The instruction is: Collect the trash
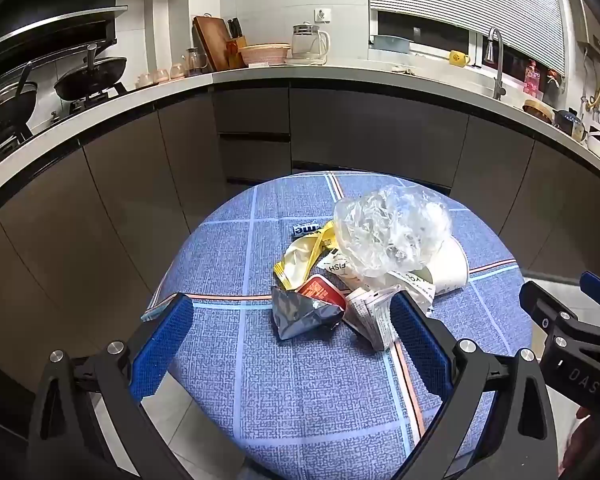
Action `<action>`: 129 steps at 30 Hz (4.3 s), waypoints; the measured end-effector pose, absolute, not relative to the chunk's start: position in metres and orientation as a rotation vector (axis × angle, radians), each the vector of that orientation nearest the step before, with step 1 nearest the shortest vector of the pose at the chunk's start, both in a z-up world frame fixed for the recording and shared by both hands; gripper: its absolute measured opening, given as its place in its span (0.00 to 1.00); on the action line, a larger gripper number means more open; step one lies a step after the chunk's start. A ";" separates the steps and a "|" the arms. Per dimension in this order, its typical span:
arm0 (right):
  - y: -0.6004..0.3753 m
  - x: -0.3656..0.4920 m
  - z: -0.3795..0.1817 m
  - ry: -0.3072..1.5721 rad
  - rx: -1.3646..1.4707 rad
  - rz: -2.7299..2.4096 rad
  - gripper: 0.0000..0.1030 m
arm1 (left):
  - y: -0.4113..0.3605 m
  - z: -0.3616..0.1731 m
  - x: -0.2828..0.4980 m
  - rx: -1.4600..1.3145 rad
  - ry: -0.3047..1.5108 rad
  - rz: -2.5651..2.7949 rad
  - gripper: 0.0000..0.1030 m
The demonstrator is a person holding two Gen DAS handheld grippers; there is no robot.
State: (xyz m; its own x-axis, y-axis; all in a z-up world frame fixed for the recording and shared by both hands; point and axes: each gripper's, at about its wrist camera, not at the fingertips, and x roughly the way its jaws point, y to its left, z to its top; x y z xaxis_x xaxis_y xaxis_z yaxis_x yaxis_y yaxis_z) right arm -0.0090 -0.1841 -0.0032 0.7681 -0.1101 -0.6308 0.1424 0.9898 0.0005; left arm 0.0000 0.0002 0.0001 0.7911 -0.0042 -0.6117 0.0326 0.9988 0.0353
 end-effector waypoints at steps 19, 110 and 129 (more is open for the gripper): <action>-0.183 -0.010 -0.004 0.682 0.057 -0.136 0.97 | 0.001 -0.002 -0.002 0.049 0.663 -0.016 0.92; -0.189 -0.007 0.000 0.684 0.070 -0.142 0.97 | -0.003 -0.007 0.002 0.051 0.685 -0.013 0.92; -0.197 0.020 -0.027 0.685 0.121 -0.011 0.97 | 0.026 -0.018 0.026 -0.022 0.718 -0.075 0.92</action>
